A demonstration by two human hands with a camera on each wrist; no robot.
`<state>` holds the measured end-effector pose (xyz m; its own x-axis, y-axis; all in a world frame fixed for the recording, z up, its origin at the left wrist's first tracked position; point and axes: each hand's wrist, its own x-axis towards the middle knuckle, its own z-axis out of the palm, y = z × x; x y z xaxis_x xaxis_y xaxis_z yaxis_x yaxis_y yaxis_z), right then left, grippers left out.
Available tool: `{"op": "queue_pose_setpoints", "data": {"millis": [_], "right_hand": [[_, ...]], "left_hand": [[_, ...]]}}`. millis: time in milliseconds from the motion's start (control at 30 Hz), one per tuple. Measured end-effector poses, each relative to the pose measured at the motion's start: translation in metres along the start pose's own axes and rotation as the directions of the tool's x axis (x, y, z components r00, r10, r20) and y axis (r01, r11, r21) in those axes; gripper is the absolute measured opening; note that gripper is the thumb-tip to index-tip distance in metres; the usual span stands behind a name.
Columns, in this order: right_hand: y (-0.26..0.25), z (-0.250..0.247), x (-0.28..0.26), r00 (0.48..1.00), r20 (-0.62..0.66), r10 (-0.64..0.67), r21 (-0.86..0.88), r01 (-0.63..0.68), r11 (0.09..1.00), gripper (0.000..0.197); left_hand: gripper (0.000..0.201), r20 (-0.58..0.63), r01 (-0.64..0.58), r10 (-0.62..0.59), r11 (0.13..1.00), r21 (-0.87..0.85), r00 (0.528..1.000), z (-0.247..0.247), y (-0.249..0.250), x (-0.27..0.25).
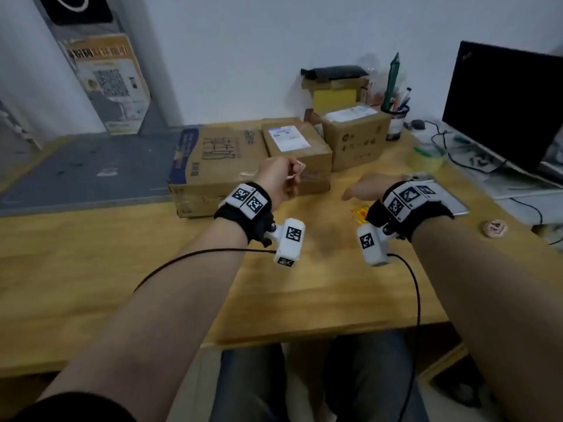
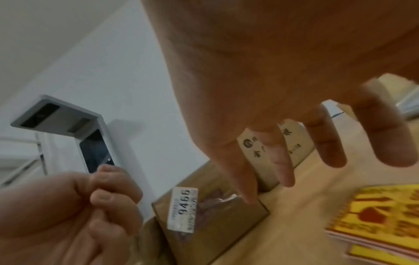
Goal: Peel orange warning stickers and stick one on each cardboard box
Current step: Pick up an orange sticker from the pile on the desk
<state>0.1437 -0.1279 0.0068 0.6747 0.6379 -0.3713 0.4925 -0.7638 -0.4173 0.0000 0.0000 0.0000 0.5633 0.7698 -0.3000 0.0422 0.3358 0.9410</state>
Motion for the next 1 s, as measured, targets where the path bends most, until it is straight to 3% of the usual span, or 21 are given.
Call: {"op": "queue_pose_setpoints", "data": {"millis": [200, 333, 500, 667, 900, 1000], "right_hand": [[0.02, 0.028, 0.056, 0.994, 0.041, 0.097, -0.144, -0.09, 0.985, 0.042], [0.03, 0.034, 0.093, 0.999, 0.034, 0.036, -0.188, -0.029, 0.982, 0.035], [0.02, 0.02, 0.064, 0.999, 0.013, 0.042, -0.092, -0.04, 0.995, 0.06], [0.024, 0.016, 0.068, 0.999, -0.015, 0.042, -0.029, -0.042, 0.999, 0.064], [0.03, 0.003, 0.066, 0.994, -0.105, 0.021, 0.014, -0.019, 1.0, 0.051], [0.027, -0.006, 0.065, 0.994, -0.113, -0.011, 0.011, 0.013, 1.0, 0.037]], "left_hand": [[0.029, 0.088, 0.061, -0.061, 0.998, 0.003, 0.994, 0.018, -0.017, 0.018], [0.029, 0.121, 0.09, -0.088, 0.996, -0.017, 0.989, 0.031, -0.023, 0.028], [0.029, 0.123, 0.111, -0.109, 0.994, -0.011, 0.986, 0.036, -0.027, 0.042], [0.029, 0.12, 0.115, -0.114, 0.993, -0.008, 0.986, 0.042, -0.029, 0.05], [0.03, 0.157, 0.088, -0.092, 0.995, 0.037, 0.983, 0.051, -0.03, 0.051], [0.031, 0.163, 0.04, -0.047, 0.998, 0.047, 0.986, 0.051, -0.022, 0.049]]}}
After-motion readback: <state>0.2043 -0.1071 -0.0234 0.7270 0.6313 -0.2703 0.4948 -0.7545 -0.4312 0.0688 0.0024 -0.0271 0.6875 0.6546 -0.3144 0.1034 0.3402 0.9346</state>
